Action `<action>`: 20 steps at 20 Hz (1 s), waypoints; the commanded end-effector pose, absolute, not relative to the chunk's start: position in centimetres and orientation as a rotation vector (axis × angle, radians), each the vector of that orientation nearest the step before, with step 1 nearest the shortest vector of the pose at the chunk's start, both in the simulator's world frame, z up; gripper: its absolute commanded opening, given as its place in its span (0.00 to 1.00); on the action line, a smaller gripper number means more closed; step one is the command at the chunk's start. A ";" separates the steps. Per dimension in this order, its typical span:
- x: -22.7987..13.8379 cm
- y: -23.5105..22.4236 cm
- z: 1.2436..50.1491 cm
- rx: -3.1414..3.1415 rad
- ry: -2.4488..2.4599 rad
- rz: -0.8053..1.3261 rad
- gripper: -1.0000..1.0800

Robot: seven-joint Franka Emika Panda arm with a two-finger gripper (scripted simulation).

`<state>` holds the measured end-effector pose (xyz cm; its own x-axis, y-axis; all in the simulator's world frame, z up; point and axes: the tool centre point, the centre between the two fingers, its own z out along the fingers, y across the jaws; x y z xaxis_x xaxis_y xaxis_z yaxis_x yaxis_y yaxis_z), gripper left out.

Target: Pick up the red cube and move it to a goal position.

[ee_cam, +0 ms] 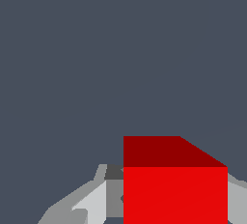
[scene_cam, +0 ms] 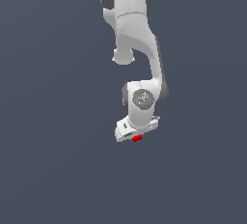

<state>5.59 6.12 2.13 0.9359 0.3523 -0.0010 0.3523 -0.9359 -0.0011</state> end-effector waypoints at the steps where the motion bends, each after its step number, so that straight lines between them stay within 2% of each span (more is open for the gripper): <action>1: 5.5 5.9 2.5 -3.090 -0.562 0.000 0.00; 10: 4.1 3.4 6.3 -3.091 -0.561 0.000 0.00; 20: 1.0 -2.1 14.9 -3.091 -0.563 0.000 0.00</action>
<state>1.56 -1.17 13.43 0.9360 0.3521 -0.0011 0.3521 -0.9360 -0.0003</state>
